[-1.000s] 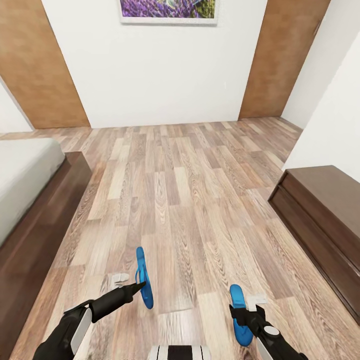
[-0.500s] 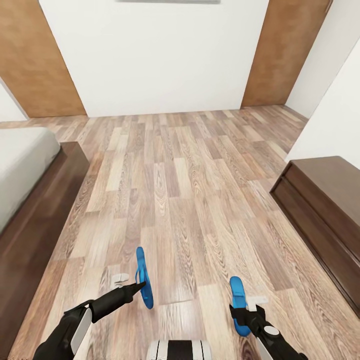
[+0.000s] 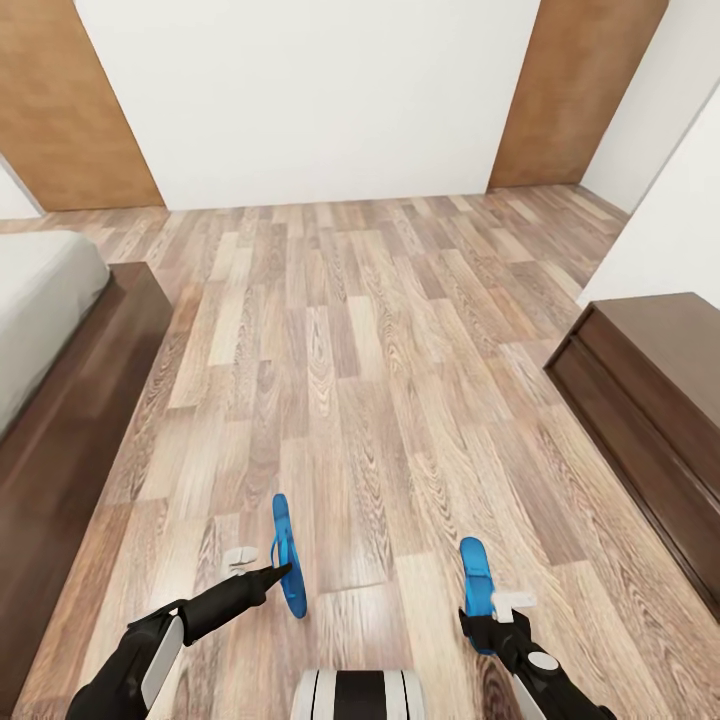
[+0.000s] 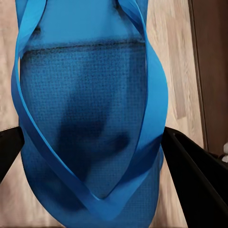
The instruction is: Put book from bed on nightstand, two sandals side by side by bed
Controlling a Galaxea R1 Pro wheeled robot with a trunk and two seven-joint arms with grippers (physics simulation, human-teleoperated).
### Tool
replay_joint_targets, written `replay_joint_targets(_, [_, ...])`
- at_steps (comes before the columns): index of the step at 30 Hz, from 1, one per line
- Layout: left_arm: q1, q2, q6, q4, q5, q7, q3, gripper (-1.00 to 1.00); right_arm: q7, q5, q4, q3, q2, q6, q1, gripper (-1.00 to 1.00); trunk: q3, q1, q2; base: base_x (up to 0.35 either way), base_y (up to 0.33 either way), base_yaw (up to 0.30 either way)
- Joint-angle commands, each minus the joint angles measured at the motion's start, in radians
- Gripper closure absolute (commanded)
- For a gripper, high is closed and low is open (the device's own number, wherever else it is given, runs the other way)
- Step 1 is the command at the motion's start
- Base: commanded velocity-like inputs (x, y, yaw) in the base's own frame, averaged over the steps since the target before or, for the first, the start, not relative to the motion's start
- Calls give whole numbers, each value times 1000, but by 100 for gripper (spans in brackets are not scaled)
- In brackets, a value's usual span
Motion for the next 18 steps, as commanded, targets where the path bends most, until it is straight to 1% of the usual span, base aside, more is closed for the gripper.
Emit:
replay_joint_targets(1, [0,0,10,0,8,-3,1,100,1,-10,1,6,-1,-4,-1,-100,-5,0,0,0,0,0])
replay_joint_targets(12, [0,1,10,0,8,-4,3,100,-1,-10,-1,5,-1,-4,-1,-100,-47,5,-3,0,0,0])
replay_joint_targets(13, [0,1,10,0,8,-4,2,100,-7,-9,-3,5,-2,-4,-1,-100,-47,5,-3,0,0,0])
replay_joint_targets(15, [0,1,10,0,8,-4,3,100,-46,-9,-6,5,-2,-4,-1,-100,-47,5,-3,0,0,0])
replay_joint_targets(17, [0,1,10,0,8,-4,3,100,-113,-9,-7,5,-1,-4,-1,-100,-47,5,-3,0,0,0])
replay_joint_targets(18, [0,1,10,0,8,-4,3,100,-134,-9,-7,5,-1,-4,-1,-100,-47,5,-3,0,0,0])
